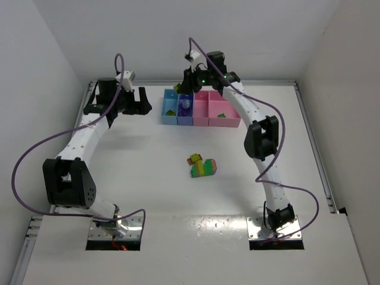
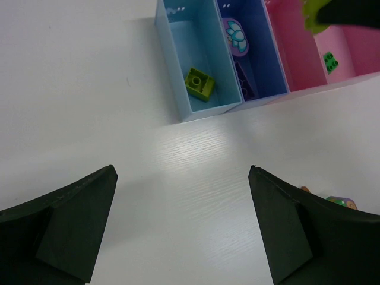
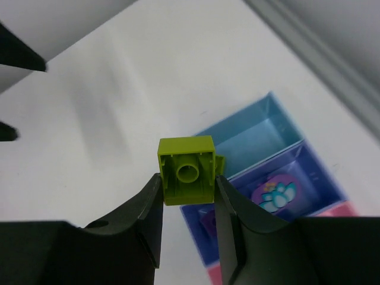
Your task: Sort the legos into containers by color
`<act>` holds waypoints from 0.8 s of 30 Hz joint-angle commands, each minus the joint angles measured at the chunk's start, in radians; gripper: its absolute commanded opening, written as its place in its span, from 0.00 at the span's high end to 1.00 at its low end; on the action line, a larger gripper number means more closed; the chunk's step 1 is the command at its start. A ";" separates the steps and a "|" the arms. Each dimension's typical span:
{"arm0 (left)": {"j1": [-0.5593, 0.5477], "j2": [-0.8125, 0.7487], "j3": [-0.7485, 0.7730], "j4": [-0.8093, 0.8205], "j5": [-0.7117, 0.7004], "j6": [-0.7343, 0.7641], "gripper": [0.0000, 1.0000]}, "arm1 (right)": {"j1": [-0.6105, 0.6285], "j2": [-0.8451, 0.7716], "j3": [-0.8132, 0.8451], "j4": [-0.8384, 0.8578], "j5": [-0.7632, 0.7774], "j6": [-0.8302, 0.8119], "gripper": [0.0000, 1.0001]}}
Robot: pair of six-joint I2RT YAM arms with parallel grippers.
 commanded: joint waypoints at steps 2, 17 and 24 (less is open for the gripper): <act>0.039 -0.020 0.045 0.022 -0.011 -0.017 0.00 | 0.041 0.043 -0.067 0.128 0.016 0.239 1.00; 0.089 -0.020 0.036 -0.018 0.037 0.002 0.00 | 0.073 0.164 -0.018 0.207 0.041 0.336 0.71; 0.070 -0.011 0.036 -0.018 0.231 0.075 0.00 | 0.082 0.080 -0.054 0.187 0.068 0.253 0.37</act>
